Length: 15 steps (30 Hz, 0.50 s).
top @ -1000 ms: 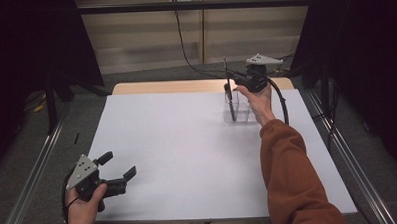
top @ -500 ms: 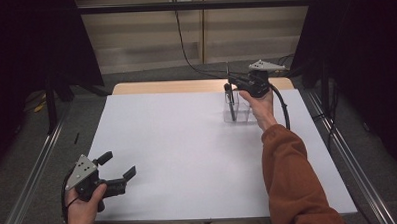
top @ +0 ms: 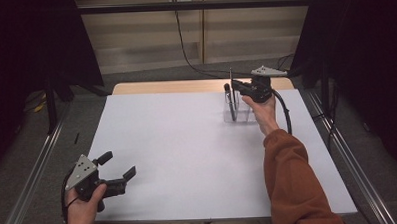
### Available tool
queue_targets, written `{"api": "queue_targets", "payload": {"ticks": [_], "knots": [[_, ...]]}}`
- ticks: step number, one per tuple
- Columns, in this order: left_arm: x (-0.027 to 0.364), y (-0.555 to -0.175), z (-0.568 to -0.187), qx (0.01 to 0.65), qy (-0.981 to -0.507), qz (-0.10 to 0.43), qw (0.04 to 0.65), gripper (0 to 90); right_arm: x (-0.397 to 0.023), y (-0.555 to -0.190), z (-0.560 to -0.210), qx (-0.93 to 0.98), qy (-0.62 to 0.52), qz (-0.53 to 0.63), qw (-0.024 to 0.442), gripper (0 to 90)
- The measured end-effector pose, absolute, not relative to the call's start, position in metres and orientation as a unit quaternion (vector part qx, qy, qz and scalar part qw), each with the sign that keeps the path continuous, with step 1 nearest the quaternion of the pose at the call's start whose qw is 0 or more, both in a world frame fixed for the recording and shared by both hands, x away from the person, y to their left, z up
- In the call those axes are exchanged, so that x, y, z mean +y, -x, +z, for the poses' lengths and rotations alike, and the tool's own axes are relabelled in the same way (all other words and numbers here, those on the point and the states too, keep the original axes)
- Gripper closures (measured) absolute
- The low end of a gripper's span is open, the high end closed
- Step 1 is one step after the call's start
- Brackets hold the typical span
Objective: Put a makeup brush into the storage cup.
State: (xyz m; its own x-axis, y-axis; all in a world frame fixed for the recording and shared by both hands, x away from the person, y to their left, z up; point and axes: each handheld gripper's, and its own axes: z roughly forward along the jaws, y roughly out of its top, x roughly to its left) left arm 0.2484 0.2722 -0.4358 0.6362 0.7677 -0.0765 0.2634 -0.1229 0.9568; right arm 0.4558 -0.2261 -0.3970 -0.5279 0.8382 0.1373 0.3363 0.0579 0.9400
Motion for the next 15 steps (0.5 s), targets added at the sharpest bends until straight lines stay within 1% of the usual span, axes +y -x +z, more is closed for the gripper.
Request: {"api": "queue_targets", "payload": {"ticks": [15], "knots": [[0.271,-0.248,-0.436,0.359,-0.716,0.226,0.555,3.4,-0.230,-0.452,-0.411,0.693,-0.435,0.528,0.226,85.7]]}}
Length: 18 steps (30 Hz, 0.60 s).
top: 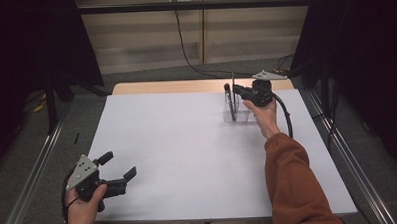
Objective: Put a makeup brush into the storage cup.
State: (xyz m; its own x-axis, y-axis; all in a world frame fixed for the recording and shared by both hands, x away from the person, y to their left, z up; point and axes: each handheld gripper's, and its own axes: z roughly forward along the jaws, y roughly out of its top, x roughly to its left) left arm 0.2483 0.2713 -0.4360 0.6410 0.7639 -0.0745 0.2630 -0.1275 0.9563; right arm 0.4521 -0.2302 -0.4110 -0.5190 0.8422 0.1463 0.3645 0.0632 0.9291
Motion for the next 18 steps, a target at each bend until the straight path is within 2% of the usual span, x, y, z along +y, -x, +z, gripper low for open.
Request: {"api": "queue_targets", "payload": {"ticks": [11,18], "knots": [[0.2716,-0.2486,-0.4361,0.360,-0.715,0.226,0.555,3.4,-0.2328,-0.4521,-0.4162,0.690,-0.443,0.529,0.219,85.4],[0.2712,-0.2490,-0.4368,0.361,-0.715,0.223,0.555,3.4,-0.2350,-0.4506,-0.4175,0.687,-0.446,0.529,0.220,74.8]]}}
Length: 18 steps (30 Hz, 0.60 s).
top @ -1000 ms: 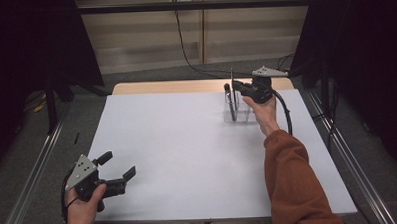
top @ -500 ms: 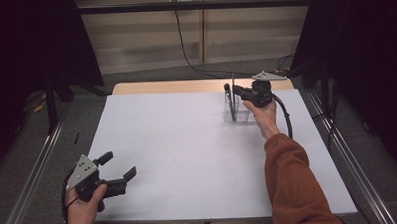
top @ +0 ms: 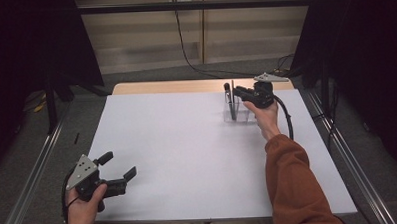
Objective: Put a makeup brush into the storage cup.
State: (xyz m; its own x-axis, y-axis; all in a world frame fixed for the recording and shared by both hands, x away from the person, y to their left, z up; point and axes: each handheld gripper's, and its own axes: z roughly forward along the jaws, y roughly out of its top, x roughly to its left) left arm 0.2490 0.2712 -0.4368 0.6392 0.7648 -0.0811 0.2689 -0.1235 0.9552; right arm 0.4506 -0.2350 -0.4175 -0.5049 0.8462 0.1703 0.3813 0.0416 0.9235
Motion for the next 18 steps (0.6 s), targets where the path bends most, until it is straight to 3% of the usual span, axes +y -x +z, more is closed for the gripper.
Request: {"api": "queue_targets", "payload": {"ticks": [6,12,18], "knots": [[0.2710,-0.2492,-0.4368,0.361,-0.716,0.224,0.553,3.4,-0.2371,-0.4491,-0.4173,0.685,-0.444,0.533,0.220,62.4],[0.2718,-0.2504,-0.4372,0.367,-0.712,0.223,0.555,3.4,-0.2372,-0.4464,-0.4133,0.685,-0.441,0.533,0.229,41.4],[0.2702,-0.2528,-0.4371,0.369,-0.712,0.223,0.555,3.4,-0.2358,-0.4449,-0.4123,0.689,-0.436,0.530,0.231,28.9]]}}
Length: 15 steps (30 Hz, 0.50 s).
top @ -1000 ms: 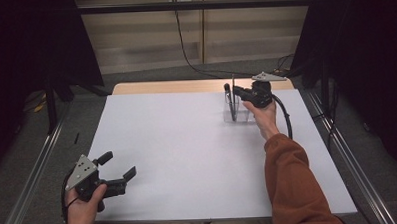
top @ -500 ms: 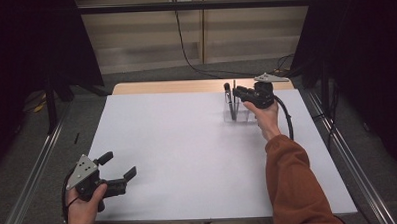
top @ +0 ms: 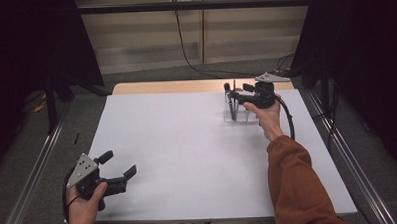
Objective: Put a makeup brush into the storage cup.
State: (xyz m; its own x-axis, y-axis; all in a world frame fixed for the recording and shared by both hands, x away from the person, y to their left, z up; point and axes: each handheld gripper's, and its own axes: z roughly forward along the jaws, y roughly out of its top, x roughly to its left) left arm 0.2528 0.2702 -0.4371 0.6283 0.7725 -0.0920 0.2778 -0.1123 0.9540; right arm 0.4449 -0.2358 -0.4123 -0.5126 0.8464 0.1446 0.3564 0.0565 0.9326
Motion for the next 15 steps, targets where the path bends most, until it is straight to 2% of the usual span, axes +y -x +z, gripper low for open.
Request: {"api": "queue_targets", "payload": {"ticks": [11,15], "knots": [[0.2700,-0.2544,-0.4379,0.373,-0.711,0.225,0.553,3.4,-0.2390,-0.4393,-0.4118,0.682,-0.432,0.546,0.226,8.6],[0.2708,-0.2538,-0.4374,0.372,-0.711,0.225,0.553,3.4,-0.2381,-0.4360,-0.4114,0.683,-0.432,0.543,0.227,6.4]]}}
